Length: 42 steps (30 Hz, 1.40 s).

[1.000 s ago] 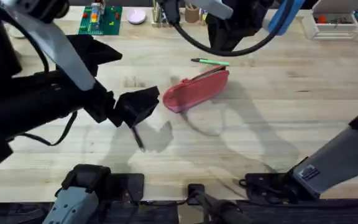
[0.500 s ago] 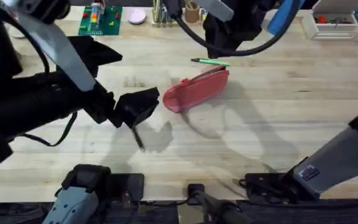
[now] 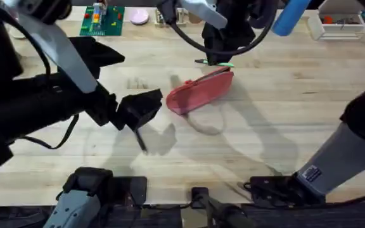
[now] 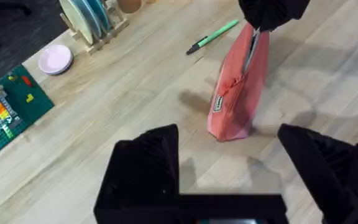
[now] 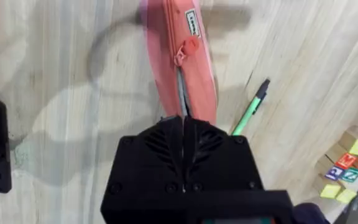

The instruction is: Unzip the bag, pick up the pens from the table one at a time and place them inside, then zip the bag closed.

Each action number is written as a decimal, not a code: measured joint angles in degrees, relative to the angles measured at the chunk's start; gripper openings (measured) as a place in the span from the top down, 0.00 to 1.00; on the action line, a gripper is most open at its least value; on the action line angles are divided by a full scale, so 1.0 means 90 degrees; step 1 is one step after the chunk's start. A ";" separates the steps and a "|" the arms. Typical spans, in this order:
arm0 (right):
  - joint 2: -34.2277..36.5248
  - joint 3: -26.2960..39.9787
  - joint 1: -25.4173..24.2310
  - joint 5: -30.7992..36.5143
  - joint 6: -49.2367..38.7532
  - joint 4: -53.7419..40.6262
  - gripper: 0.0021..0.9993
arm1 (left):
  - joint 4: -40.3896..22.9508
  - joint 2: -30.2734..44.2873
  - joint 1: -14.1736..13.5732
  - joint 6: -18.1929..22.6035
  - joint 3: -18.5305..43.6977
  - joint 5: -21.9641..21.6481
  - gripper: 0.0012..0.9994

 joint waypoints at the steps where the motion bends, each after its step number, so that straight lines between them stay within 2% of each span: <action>1: -0.0002 -0.0050 0.0000 -0.0021 -0.0001 0.0030 0.97 | 0.0000 0.0000 0.0000 0.0000 0.0000 -0.0001 0.01; 16: -0.0002 -0.1626 -0.0024 -0.0076 -0.0001 0.1396 0.97 | 0.0000 0.0000 0.0000 0.0000 0.0000 0.0000 0.01; 27: -0.0002 -0.2398 -0.0043 -0.0096 -0.0001 0.2364 0.97 | -0.0001 0.0000 0.0000 0.0000 0.0000 0.0000 0.01; 42: -0.0022 -0.3274 -0.0049 -0.0239 -0.0001 0.3115 0.97 | -0.0002 0.0000 0.0000 0.0000 0.0000 0.0000 0.01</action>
